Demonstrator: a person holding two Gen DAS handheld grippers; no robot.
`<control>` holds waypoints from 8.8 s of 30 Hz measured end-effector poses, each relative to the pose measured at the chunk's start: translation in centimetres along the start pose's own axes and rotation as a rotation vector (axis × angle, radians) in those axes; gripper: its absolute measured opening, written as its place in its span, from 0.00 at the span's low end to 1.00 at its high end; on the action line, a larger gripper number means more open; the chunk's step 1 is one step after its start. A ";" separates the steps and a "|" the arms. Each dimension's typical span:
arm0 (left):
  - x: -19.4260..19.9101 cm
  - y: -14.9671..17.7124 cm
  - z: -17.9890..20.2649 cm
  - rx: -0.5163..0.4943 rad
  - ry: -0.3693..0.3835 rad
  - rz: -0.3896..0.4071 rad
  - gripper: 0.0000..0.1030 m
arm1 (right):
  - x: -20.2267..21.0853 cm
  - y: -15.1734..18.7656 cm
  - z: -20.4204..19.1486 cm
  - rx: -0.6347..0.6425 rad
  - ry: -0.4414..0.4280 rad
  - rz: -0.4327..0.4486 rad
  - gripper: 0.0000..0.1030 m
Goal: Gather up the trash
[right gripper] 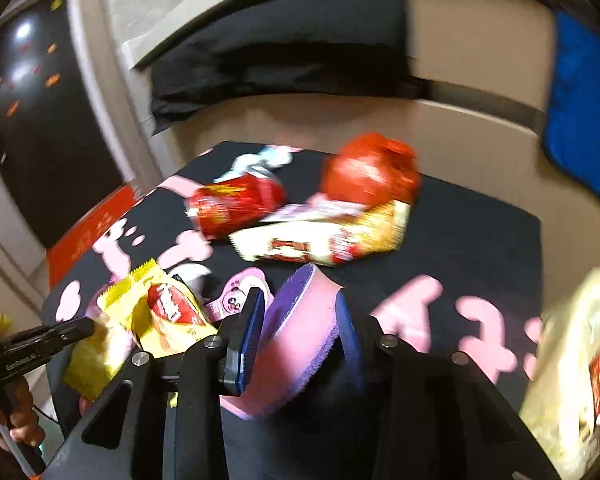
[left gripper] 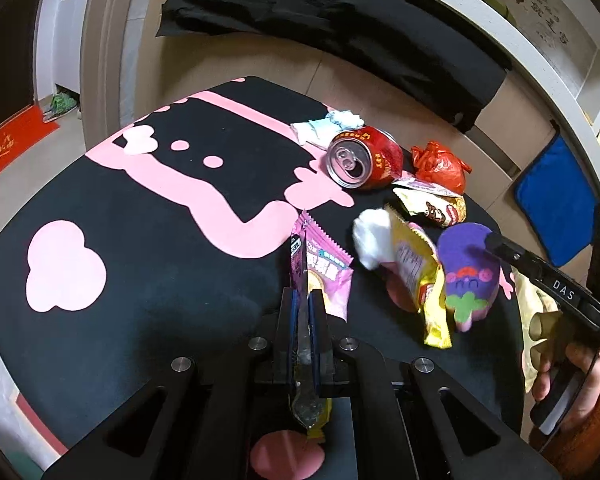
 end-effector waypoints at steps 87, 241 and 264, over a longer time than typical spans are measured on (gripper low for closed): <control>6.6 0.9 37.7 -0.503 0.249 0.219 0.02 | 27.2 7.0 20.2 -0.161 0.309 0.289 0.30; 6.3 -0.7 13.1 -0.153 0.072 0.118 0.10 | 7.6 0.8 3.6 -0.039 -0.169 -0.016 0.27; 5.0 -0.2 10.8 -0.108 0.122 0.047 0.10 | 4.8 6.1 5.4 -0.056 -0.062 -0.065 0.52</control>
Point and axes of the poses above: each gripper's, at about its wrist camera, not at the fingertips, and x roughly against the way its jaws point, z to its right, y to its underside, the point moved 2 cm from there along -x, roughly the way its jaws point, and after that the axes turned 2 degrees about -y, right-handed, at the moved point
